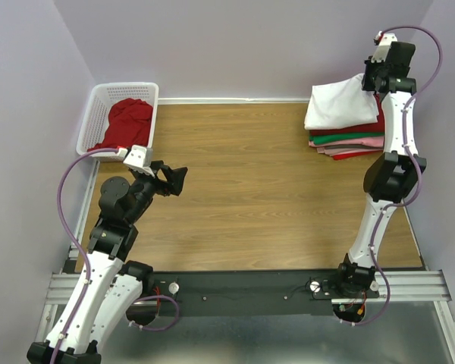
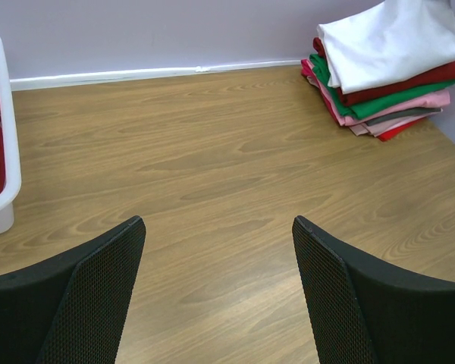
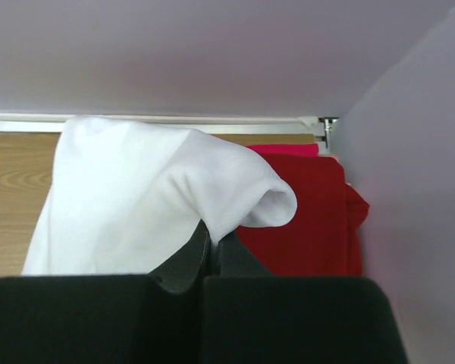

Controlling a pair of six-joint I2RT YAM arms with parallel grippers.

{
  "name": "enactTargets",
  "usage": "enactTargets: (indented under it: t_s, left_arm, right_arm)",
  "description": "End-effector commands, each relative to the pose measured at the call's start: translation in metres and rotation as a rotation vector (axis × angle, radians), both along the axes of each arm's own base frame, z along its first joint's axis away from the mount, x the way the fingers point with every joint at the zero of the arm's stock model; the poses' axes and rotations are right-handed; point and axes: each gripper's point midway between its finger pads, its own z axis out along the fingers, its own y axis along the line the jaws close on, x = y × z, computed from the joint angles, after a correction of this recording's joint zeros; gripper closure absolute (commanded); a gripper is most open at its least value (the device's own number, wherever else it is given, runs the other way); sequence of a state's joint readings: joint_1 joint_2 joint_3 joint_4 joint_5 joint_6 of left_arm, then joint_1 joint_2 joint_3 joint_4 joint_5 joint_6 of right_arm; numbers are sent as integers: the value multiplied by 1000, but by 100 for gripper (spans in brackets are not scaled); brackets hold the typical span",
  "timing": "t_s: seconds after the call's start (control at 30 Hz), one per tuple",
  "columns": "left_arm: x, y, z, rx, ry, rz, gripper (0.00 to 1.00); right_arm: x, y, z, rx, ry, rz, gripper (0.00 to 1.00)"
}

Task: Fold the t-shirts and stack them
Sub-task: Neatly place the folded tshirt to the corner, then reset both grippers

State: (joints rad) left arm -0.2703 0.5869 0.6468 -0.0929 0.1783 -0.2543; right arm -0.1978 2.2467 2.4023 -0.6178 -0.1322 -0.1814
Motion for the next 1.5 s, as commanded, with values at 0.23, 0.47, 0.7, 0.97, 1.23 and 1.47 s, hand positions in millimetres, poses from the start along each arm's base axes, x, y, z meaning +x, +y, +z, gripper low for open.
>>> enactTargets:
  t_s: [0.23,0.47,0.7,0.97,1.23,1.47]
  left_arm:
    - [0,-3,-1,5,-10,-19,14]
    - [-1,-3,0,6,-14,-23,14]
    - [-2,-3,2,5,-22,-23,14]
    - [-5,-2,6,-1,-39,-24,14]
    - [-8,1,13,-9,-64,-9,14]
    - [-11,8,24,-31,-97,28,4]
  right_arm:
    - [12,-49,-15,-174,-11,-171,99]
    - [7,-58,-27,-214,25,-204,79]
    - [-1,-73,-21,-251,28,-299,42]
    - [-18,-44,4,-176,-12,-225,31]
    - [-71,67,30,-23,-50,256,0]
    - [-143,112,42,68,-68,435,0]
